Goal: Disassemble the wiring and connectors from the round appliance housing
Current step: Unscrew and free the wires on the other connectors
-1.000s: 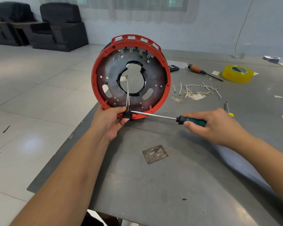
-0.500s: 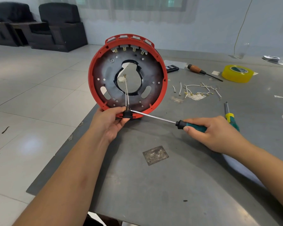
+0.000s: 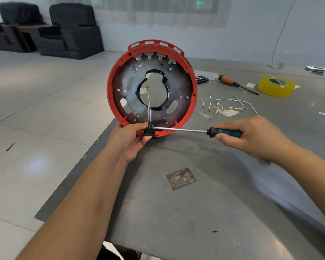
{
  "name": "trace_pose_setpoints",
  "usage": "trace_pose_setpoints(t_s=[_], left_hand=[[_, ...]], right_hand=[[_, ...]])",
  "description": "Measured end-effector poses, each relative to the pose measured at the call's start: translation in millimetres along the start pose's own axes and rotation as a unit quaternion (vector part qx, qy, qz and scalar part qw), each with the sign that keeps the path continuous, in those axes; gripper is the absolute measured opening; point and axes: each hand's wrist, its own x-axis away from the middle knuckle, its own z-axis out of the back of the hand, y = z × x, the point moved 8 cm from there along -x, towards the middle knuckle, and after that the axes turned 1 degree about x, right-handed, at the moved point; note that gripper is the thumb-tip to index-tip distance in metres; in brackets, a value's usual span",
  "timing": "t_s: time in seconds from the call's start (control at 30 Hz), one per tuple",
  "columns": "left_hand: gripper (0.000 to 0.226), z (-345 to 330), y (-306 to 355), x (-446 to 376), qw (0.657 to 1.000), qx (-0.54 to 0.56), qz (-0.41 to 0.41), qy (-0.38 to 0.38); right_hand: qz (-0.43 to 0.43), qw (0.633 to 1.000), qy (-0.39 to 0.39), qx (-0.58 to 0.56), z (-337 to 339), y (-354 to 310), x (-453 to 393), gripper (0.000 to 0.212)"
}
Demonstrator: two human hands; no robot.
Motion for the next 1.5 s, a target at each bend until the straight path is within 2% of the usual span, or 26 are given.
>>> trace_pose_setpoints(t_s=[0.13,0.3,0.53,0.7,0.8,0.97,1.07,1.13,1.2,1.37,1.5], left_hand=[[0.042,0,0,0,1.000,0.000,0.003,-0.001],[0.041,1,0,0,1.000,0.008,-0.002,0.003],[0.042,3,-1,-2,1.000,0.023,-0.003,0.012],[0.044,3,-2,-2,1.000,0.022,-0.004,0.015],[0.043,4,-2,-3,1.000,0.026,-0.003,0.016],[0.047,3,-2,-4,0.999,0.026,-0.016,0.016],[0.049,3,0,-4,0.999,0.022,-0.026,0.016],[0.048,2,0,-4,0.999,0.021,-0.034,0.010],[0.046,2,0,-3,0.999,0.019,-0.037,0.007],[0.045,2,1,-4,0.999,0.021,-0.042,-0.005],[0.044,0,1,-3,0.998,0.019,-0.051,-0.015]], right_hand=[[-0.043,0.998,-0.017,-0.047,-20,12,10,0.035],[-0.059,0.997,-0.019,-0.043,-35,14,20,0.047],[-0.053,0.993,0.007,-0.102,-45,2,33,0.061],[-0.064,0.990,0.006,-0.129,-47,1,37,0.039],[-0.049,0.990,0.002,-0.132,-48,-4,37,0.029],[-0.037,0.988,0.014,-0.148,-43,-1,37,0.029],[-0.032,0.986,0.023,-0.164,-36,4,39,0.036],[-0.029,0.986,0.019,-0.164,-32,9,41,0.031],[-0.014,0.988,0.006,-0.152,-30,12,42,0.026],[0.080,0.993,-0.051,-0.070,-43,-9,36,0.031],[0.095,0.992,-0.071,-0.052,-51,-17,28,0.033]])
